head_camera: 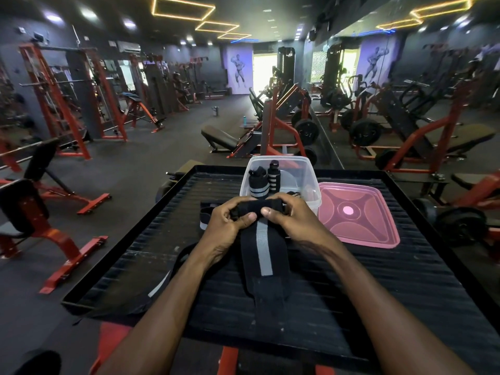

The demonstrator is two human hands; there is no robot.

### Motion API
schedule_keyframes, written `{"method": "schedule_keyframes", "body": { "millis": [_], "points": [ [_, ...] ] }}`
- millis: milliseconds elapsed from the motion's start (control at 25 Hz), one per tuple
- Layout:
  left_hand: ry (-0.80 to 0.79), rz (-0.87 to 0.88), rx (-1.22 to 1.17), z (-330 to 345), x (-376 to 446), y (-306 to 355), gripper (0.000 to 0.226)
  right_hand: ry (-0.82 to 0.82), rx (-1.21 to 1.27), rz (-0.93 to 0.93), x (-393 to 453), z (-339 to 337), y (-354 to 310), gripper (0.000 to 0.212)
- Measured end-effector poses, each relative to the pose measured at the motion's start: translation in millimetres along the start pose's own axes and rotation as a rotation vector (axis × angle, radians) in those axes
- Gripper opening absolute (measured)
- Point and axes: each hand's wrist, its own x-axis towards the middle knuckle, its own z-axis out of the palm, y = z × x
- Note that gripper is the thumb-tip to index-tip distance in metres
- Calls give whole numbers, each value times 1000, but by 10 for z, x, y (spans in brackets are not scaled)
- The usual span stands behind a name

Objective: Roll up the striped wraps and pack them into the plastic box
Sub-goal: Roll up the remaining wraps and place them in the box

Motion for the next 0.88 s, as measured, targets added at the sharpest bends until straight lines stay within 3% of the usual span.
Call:
{"method": "schedule_keyframes", "body": {
  "millis": [120, 200, 280, 360, 560, 760, 880],
  "points": [
    [-26, -88, -177, 20, -11, 10, 24, -5, -54, -92, -1, -14, -40, 25],
    [-7, -68, -111, 16, -1, 1, 21, -21, -75, -109, -10, -3, -61, 28],
    [21, -1, -10, -7, 15, -31, 12, -30, -28, -42, -25, 20, -70, 19],
    [21, 42, 5, -20, 24, -35, 18, -66, 23, 48, -36, 32, -73, 10],
    [-28, -82, -230, 22, 17, -17, 13, -39, -51, -57, -16, 7, -14, 16],
    [66, 49, 49, -59, 47, -75, 7, -42, -10, -35, -15, 30, 12, 26],
    [65, 81, 37, -33, 35, -56, 17, -46, 18, 21, -12, 25, 14, 21]
  ]
}}
